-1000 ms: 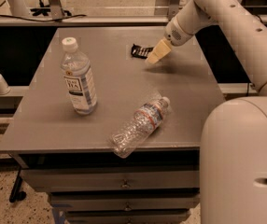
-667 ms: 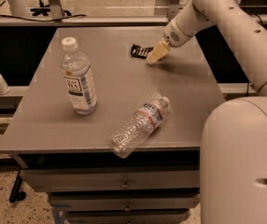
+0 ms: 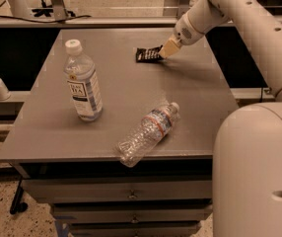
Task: Move rxbar chocolate near blue plastic bottle
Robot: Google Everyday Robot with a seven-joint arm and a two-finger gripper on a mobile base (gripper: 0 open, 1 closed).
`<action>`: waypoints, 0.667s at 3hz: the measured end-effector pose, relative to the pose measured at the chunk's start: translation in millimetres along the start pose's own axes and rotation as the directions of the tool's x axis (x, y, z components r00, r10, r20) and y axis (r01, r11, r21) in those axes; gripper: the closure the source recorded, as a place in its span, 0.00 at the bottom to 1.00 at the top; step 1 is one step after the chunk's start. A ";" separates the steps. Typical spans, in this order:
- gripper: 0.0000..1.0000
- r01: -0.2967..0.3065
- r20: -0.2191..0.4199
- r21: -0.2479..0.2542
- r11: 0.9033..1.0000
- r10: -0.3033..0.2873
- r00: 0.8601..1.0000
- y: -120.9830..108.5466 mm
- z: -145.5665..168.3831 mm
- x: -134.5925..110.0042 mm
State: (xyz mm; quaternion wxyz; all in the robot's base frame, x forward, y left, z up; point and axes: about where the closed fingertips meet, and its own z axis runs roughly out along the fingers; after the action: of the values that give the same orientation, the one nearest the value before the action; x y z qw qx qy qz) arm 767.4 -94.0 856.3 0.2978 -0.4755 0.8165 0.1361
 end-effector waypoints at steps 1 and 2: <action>1.00 0.021 0.024 -0.028 0.999 -0.020 1.000 13.0 -16.7 -9.9; 1.00 0.046 0.041 -0.107 0.993 -0.042 0.998 44.7 -30.5 -8.0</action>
Offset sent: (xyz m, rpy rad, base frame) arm -0.1012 0.0199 0.0312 0.1015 0.0938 0.1945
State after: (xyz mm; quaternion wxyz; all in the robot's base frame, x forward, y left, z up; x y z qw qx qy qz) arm 721.1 -81.0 882.5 0.2904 -0.5060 0.7913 0.1829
